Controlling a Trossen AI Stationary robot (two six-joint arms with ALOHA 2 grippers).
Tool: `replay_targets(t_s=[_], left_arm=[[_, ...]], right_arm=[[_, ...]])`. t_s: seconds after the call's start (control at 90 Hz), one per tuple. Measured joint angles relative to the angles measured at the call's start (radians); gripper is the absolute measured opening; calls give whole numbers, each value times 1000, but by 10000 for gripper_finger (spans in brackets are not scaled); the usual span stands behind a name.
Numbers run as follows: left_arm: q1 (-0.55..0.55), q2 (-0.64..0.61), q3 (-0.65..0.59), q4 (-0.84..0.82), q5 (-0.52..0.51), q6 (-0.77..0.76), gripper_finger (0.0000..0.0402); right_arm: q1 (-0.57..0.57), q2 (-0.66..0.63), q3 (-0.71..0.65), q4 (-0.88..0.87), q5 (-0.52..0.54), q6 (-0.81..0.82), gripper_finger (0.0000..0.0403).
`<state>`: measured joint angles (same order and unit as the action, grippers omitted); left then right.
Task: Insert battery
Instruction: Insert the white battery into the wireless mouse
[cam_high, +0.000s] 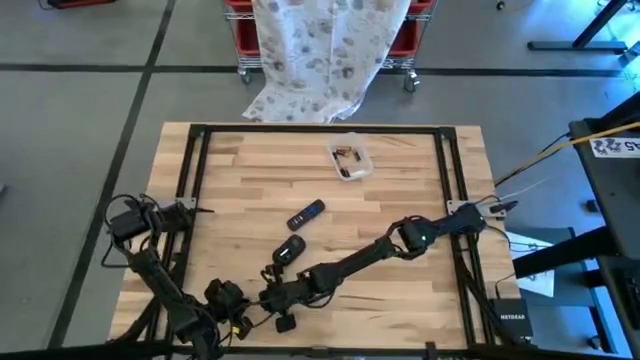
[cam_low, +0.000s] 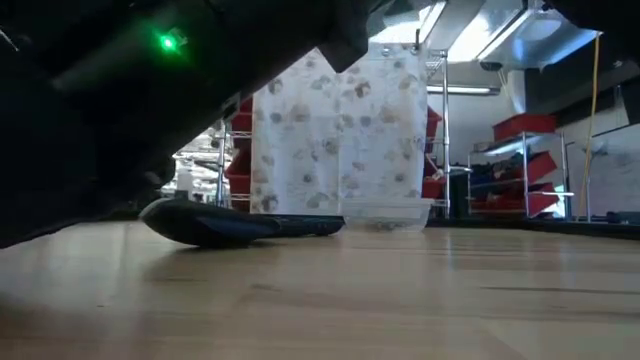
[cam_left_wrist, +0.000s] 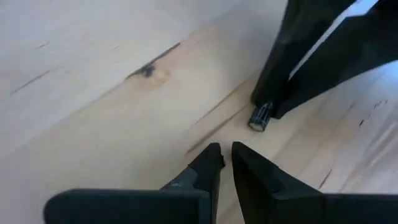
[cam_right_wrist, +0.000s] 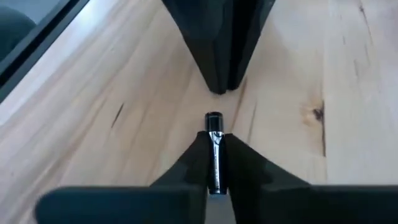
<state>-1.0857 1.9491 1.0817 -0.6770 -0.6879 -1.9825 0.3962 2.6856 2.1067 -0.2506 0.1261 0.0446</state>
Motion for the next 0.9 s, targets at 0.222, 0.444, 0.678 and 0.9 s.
replay_targets(t_s=[0.222,0.444,0.678,0.9], left_arm=[[-1,1,-1,-4,-57,4,26],[36,2,-1,-24,-76,105,26],[90,2,-1,-20,-131,292,27],[164,2,-28,-24,-133,445,27]], right_arm=[[-2,-104,-8,-256,75,-62,6],[-2,-279,-19,-651,189,-246,2],[-74,-455,-120,-706,149,-323,1],[-178,-487,-279,-473,-35,-337,0]])
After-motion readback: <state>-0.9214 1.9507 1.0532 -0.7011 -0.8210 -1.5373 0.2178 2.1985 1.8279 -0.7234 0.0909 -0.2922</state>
